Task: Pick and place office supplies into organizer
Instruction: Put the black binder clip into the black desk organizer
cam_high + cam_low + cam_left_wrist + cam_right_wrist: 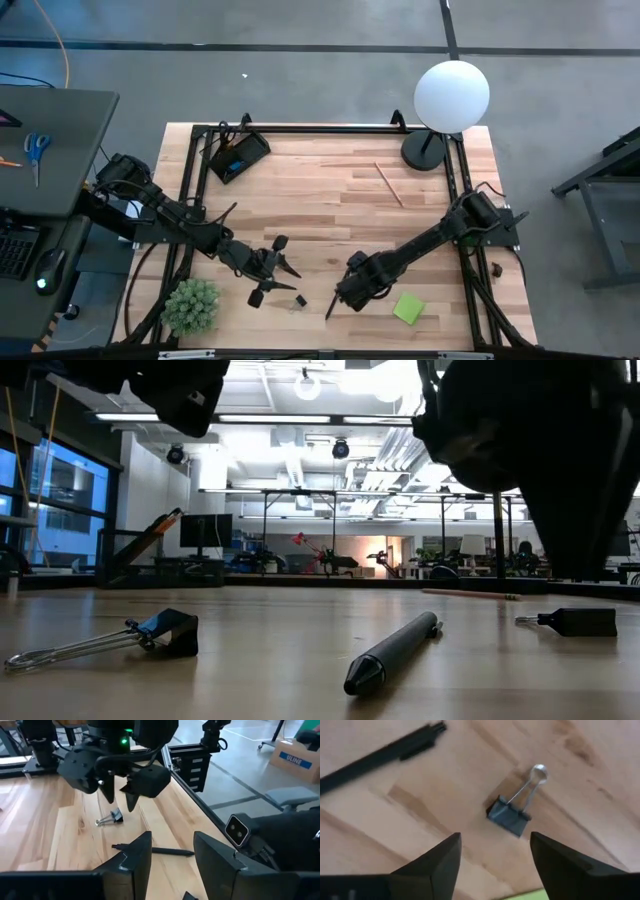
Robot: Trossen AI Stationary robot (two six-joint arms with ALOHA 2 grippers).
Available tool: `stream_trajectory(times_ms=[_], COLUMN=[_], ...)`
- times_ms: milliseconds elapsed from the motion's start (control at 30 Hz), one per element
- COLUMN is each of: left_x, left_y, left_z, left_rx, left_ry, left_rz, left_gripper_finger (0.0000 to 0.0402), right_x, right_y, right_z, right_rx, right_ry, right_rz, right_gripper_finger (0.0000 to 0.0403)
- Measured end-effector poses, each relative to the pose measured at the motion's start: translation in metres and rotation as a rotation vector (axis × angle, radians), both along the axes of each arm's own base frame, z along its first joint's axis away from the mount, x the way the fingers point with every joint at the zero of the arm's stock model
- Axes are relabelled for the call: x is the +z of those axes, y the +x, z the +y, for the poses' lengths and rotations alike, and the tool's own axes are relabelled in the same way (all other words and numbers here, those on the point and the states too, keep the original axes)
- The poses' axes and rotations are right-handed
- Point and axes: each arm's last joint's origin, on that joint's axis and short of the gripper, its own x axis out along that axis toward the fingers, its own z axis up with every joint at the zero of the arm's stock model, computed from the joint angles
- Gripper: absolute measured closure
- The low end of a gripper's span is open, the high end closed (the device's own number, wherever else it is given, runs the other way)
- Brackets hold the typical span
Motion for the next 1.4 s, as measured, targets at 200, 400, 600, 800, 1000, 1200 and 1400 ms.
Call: stream_trajectory(times_ms=[200, 400, 600, 800, 1000, 1200, 1400], left_x=[0.0, -0.002, -0.003, -0.003, -0.003, -0.003, -0.005], left_y=[0.0, -0.001, -0.001, -0.001, -0.001, -0.001, -0.001], left_z=[0.0, 0.0, 0.0, 0.0, 0.0, 0.0, 0.001], left_rx=[-0.005, -0.005, -0.004, -0.004, -0.004, -0.005, 0.005], left_ry=[0.015, 0.024, 0.024, 0.026, 0.028, 0.028, 0.038], left_rz=[-0.004, 0.016, 0.025, 0.027, 0.027, 0.028, 0.041], left_gripper_finger=[0.0268, 0.0268, 0.0268, 0.0268, 0.0268, 0.0268, 0.0268], right_x=[-0.001, -0.002, -0.014, -0.032, -0.032, -0.032, -0.032], right_y=[0.001, 0.001, -0.005, -0.012, -0.011, -0.011, -0.011], right_z=[-0.002, -0.006, -0.008, -0.011, -0.01, -0.01, -0.008], right_rx=[-0.047, -0.126, -0.174, -0.188, -0.189, -0.192, -0.182], right_ry=[-0.06, -0.073, -0.07, -0.038, -0.025, -0.009, 0.026], right_rz=[-0.029, -0.031, 0.007, 0.03, 0.021, 0.028, 0.034], right_gripper_finger=[0.014, 0.0131, 0.0141, 0.015, 0.017, 0.0211, 0.0265])
